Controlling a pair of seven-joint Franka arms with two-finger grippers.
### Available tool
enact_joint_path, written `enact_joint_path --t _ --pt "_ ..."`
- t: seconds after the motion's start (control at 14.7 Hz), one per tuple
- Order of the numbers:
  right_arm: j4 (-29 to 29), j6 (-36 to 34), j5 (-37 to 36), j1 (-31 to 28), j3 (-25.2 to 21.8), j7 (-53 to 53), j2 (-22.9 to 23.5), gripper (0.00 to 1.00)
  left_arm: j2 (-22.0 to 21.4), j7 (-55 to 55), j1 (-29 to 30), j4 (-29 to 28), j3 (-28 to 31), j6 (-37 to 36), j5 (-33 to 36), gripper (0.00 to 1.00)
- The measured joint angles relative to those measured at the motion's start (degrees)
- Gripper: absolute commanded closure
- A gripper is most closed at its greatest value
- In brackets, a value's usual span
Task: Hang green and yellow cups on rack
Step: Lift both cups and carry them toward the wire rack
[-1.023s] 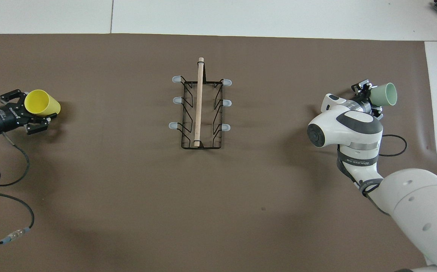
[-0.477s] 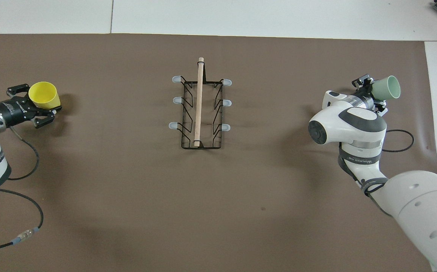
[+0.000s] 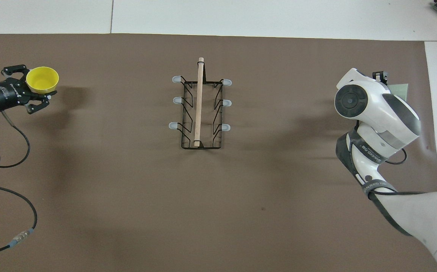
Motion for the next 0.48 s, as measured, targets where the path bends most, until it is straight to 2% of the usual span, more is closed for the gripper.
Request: enact_joint_path --t 0.27,0.48 --pt "0.0 -6.0 23.6 1.2 0.1 0.2 -4.5 1.0 -2.8 0.0 -0.5 2.4 -0.3 0.1 7.1 1.0" --pt "0.0 -6.2 34.8 1.4 0.2 0.3 -7.0 1.0 -5.2 0.0 -0.6 4.7 -0.9 0.1 19.5 1.0"
